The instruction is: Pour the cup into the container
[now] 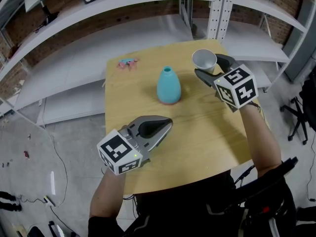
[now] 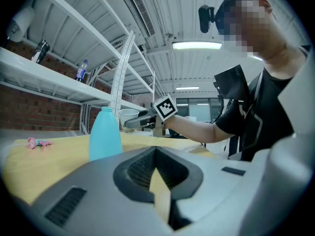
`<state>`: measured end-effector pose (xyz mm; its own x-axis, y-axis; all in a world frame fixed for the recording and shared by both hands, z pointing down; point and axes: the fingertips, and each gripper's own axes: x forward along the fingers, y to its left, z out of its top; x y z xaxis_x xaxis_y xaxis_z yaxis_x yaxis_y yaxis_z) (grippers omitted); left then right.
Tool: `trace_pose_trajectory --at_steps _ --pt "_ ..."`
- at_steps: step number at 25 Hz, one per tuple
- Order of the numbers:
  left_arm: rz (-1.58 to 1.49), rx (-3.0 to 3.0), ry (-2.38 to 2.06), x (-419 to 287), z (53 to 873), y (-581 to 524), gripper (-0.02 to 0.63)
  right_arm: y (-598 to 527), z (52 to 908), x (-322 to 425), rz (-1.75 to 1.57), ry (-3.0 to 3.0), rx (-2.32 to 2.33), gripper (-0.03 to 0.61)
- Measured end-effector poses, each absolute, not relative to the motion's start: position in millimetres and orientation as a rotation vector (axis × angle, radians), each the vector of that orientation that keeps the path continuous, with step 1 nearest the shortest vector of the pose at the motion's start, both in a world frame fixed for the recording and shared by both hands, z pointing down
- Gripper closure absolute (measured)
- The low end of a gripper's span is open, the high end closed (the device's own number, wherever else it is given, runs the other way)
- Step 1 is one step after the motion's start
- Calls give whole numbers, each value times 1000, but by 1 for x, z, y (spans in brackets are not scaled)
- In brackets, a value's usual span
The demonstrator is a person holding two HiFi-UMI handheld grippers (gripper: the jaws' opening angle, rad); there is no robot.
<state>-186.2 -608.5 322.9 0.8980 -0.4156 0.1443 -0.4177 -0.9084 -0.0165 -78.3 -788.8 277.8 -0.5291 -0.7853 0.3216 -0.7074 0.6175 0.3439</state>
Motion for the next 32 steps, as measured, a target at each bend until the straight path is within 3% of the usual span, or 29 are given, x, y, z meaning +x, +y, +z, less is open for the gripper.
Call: trace_pose_trajectory --at_steps 15,32 --pt "227 3032 -687 -187 321 -610 620 -815 327 -25 214 -2501 1294 276" --pt "227 3035 -685 -187 323 -613 620 -808 329 -13 250 -2509 1329 267"
